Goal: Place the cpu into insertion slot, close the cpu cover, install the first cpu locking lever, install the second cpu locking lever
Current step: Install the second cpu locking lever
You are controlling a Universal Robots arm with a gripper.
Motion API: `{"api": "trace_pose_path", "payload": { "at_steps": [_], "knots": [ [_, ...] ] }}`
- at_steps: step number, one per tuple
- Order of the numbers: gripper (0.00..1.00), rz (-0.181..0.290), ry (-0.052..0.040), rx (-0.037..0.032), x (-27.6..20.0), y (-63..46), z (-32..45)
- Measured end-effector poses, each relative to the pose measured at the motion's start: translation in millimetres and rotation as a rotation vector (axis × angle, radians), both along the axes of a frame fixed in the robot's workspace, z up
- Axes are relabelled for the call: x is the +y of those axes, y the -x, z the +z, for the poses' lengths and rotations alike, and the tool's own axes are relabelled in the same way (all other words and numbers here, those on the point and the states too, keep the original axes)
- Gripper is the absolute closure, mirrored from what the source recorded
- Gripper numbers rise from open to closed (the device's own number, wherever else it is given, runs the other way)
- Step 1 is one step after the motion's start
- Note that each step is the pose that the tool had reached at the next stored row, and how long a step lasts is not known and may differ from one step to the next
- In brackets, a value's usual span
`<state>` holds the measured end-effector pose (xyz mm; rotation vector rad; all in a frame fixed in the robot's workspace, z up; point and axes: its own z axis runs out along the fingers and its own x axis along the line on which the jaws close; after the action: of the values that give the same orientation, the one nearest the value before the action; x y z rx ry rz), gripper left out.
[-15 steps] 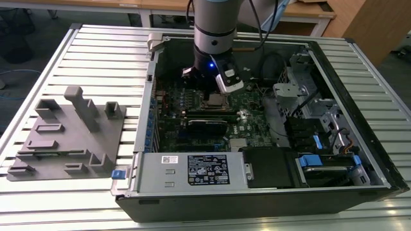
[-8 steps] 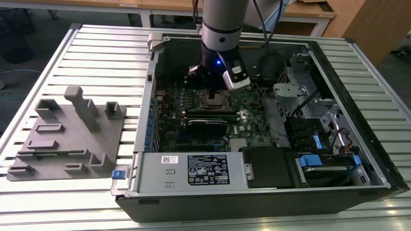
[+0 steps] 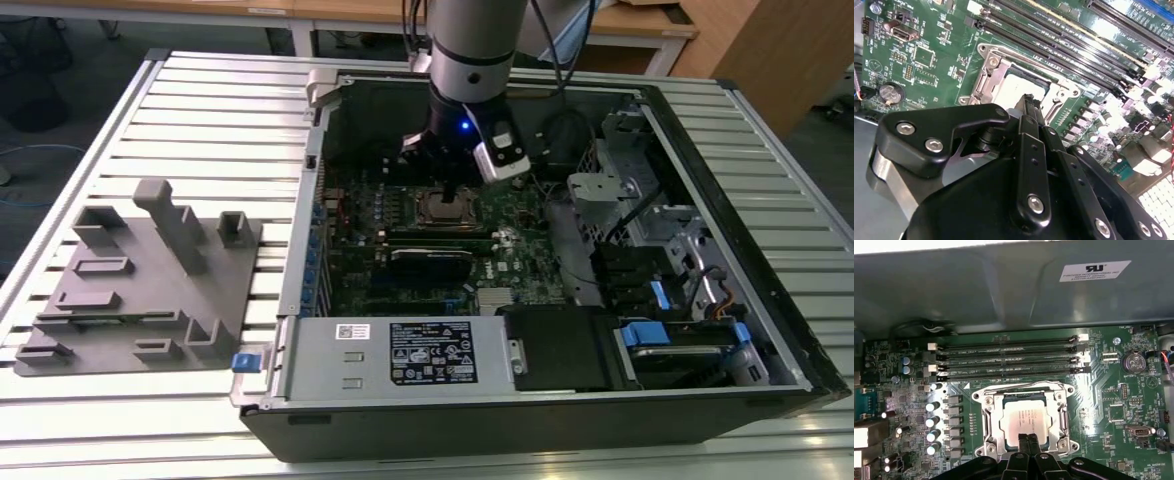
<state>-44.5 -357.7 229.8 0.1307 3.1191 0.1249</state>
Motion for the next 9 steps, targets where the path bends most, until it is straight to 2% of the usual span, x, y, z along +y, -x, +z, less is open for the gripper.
{"api": "trace_pose_path", "payload": {
  "at_steps": [9],
  "knots": [
    [0.89, 0.0, 0.002, -0.0001, 0.2, 0.0, 2.9]
  ]
}}
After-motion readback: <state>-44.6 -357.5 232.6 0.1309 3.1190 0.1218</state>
